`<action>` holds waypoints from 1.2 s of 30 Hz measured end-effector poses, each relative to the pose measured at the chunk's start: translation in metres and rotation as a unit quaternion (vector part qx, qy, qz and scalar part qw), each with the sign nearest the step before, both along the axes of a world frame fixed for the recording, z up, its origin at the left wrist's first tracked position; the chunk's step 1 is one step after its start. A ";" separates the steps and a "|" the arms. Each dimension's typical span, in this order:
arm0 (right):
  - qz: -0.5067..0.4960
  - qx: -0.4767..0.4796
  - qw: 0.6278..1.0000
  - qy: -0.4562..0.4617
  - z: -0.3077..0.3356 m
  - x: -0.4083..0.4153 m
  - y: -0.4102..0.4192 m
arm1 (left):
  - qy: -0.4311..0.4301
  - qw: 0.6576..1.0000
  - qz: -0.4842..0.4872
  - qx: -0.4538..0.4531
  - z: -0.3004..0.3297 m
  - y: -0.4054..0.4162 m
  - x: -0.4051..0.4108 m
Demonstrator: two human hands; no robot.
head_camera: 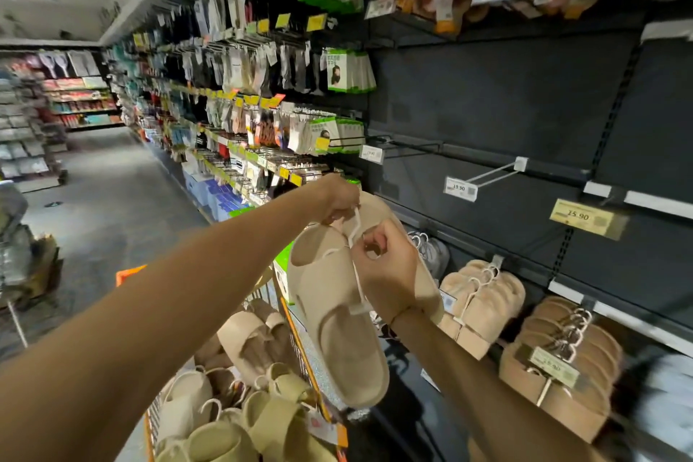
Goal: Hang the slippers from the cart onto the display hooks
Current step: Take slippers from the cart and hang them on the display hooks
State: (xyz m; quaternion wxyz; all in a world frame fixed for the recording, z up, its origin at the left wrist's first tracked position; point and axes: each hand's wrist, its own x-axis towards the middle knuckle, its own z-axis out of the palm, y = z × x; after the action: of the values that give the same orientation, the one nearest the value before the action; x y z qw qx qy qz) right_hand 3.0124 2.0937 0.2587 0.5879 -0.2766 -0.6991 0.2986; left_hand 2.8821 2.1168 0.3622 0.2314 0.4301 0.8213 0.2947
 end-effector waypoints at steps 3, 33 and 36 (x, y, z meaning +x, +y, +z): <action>0.011 -0.012 0.999 -0.028 0.001 0.009 -0.002 | 0.031 0.999 0.016 0.026 -0.001 0.004 -0.002; -0.231 0.273 0.872 -0.335 0.213 0.304 0.000 | 0.014 0.871 -0.247 0.425 0.191 0.027 0.277; -0.330 0.298 0.835 -0.326 0.240 0.359 -0.015 | 0.006 0.848 -0.266 0.458 0.226 0.023 0.344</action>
State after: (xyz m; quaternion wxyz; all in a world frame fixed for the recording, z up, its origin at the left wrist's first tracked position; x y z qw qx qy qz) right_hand 3.3709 2.0785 0.4990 0.4436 -0.3834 -0.7728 -0.2429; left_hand 3.2264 2.1403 0.5883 0.0729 0.6907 0.4485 0.5625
